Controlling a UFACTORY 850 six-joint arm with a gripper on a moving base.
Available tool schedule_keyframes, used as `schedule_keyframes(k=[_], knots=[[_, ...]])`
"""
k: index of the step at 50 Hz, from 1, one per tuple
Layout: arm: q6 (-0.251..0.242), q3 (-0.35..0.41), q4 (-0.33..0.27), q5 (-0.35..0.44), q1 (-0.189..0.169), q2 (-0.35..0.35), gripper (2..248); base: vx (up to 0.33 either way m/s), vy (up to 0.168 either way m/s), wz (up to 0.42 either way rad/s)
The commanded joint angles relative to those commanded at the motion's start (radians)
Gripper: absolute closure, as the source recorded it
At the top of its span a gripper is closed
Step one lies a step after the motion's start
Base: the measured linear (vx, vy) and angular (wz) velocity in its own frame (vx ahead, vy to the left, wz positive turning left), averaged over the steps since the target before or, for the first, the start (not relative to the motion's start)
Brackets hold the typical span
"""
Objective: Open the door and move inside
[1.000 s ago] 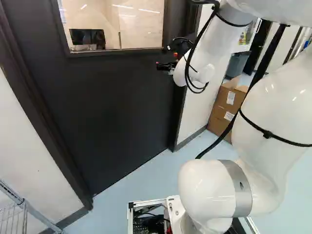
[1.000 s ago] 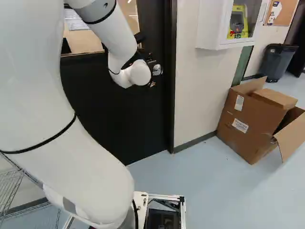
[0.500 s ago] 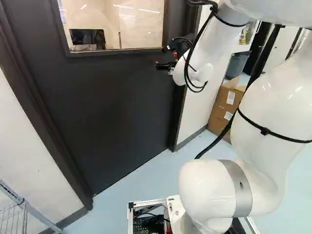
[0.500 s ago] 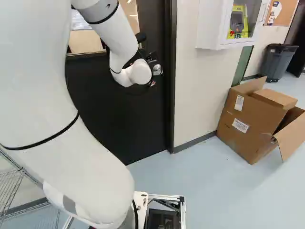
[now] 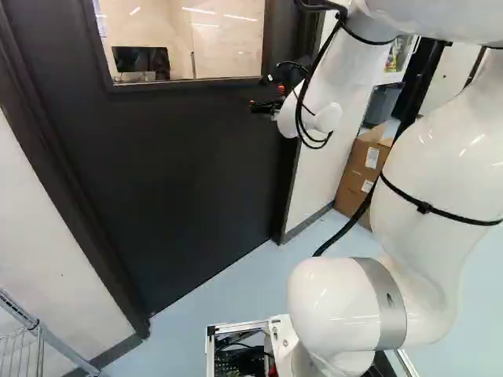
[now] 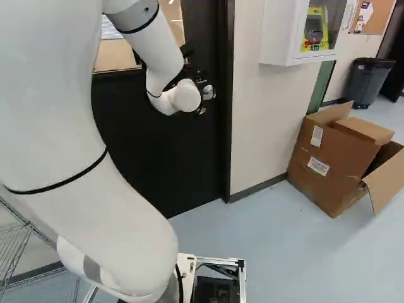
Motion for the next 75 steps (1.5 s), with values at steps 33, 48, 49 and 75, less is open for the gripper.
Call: schedule_keyframes(k=[33, 48, 49, 75], knots=[[0.0, 0.013, 0.0, 0.0, 0.01, -0.06, 3, 0.0, 0.0, 0.0], [0.0, 0.022, 0.0, 0.0, 0.012, -0.085, 3, 0.0, 0.0, 0.0], [0.0, 0.023, 0.0, 0.0, 0.013, -0.086, 3, 0.0, 0.0, 0.0], [0.0, 0.039, 0.0, 0.0, 0.026, -0.129, 3, 0.0, 0.0, 0.0]])
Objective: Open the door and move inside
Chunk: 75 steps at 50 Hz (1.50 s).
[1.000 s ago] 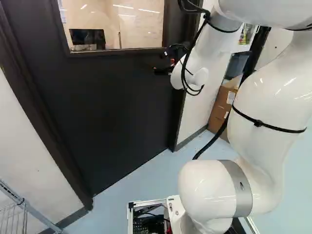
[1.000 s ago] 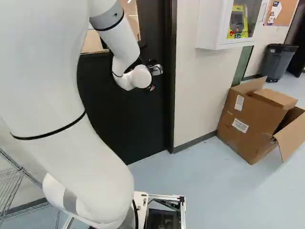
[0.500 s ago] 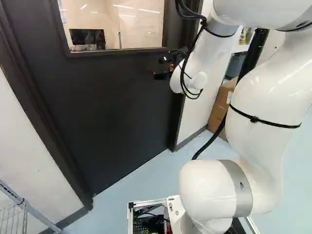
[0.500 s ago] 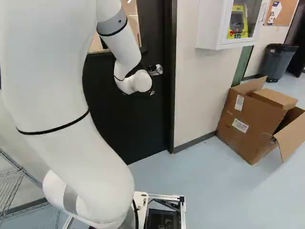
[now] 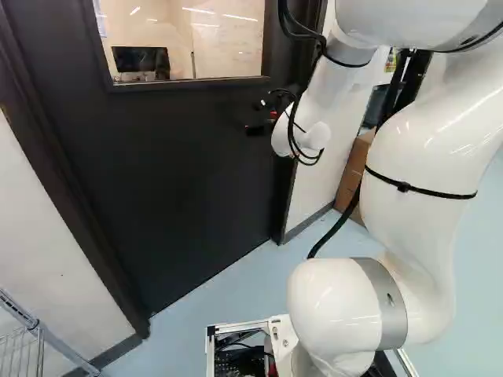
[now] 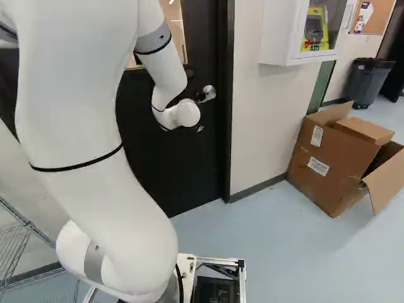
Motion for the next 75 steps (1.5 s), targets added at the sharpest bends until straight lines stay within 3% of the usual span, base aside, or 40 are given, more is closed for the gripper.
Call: schedule_keyframes(k=[75], knots=[[0.0, 0.023, 0.0, 0.0, -0.001, -0.147, 3, 0.0, 0.0, 0.0]])
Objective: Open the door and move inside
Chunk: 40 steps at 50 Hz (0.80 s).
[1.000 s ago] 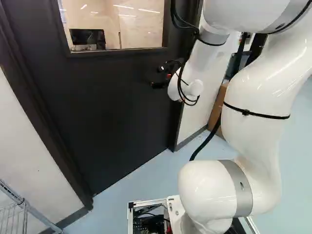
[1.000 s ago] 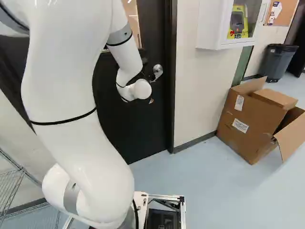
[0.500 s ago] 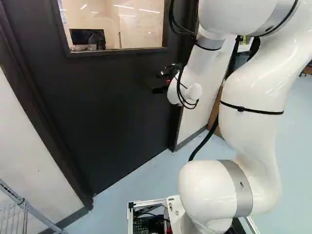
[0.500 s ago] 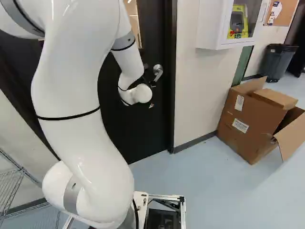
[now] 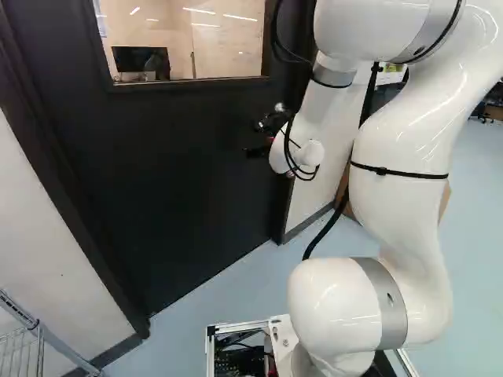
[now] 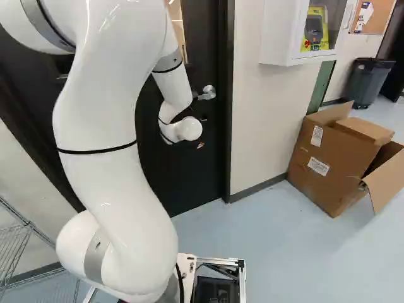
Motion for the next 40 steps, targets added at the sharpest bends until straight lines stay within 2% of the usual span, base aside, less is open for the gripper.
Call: schedule_keyframes(k=[14, 40], knots=[[0.0, 0.031, 0.0, 0.0, -0.002, 0.015, 3, 0.0, 0.0, 0.0], [0.0, 0.11, 0.0, 0.0, -0.015, 0.138, 3, 0.0, 0.0, 0.0]])
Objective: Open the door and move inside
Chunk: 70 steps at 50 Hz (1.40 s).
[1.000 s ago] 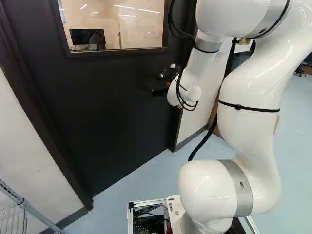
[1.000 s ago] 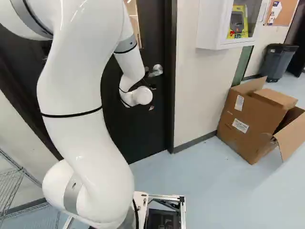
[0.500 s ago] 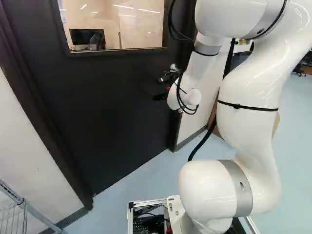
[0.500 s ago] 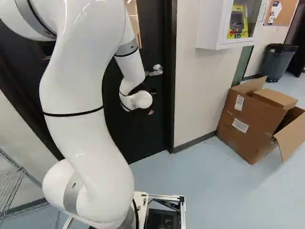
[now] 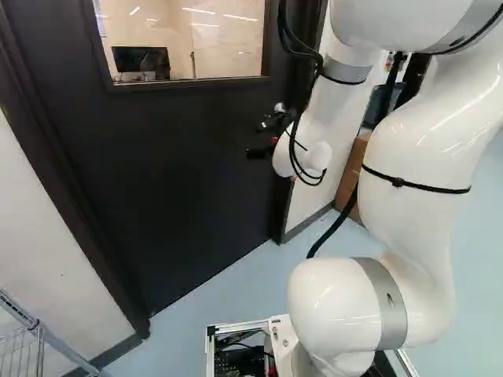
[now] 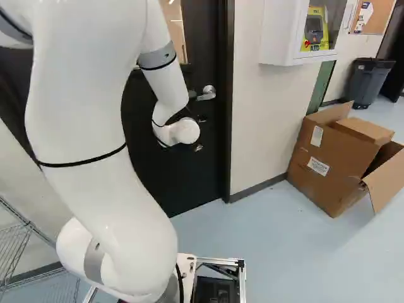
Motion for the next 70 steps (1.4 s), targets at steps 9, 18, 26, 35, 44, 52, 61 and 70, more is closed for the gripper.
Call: schedule_keyframes(k=[9, 18, 26, 35, 44, 52, 61, 70], knots=[[0.0, 0.008, 0.0, 0.0, -0.006, 0.028, 3, 0.0, 0.0, 0.0], [0.0, 0.009, 0.0, 0.0, -0.008, 0.051, 3, 0.0, 0.0, 0.0], [0.0, 0.009, 0.0, 0.0, -0.008, 0.07, 3, 0.0, 0.0, 0.0], [0.0, 0.008, 0.0, 0.0, -0.008, 0.091, 3, 0.0, 0.0, 0.0], [0.0, 0.007, 0.0, 0.0, -0.008, 0.111, 3, 0.0, 0.0, 0.0], [0.0, 0.005, 0.0, 0.0, -0.008, 0.128, 3, 0.0, 0.0, 0.0], [0.0, 0.001, 0.0, 0.0, -0.008, 0.146, 3, 0.0, 0.0, 0.0], [0.0, -0.002, 0.0, 0.0, -0.008, 0.164, 3, 0.0, 0.0, 0.0]])
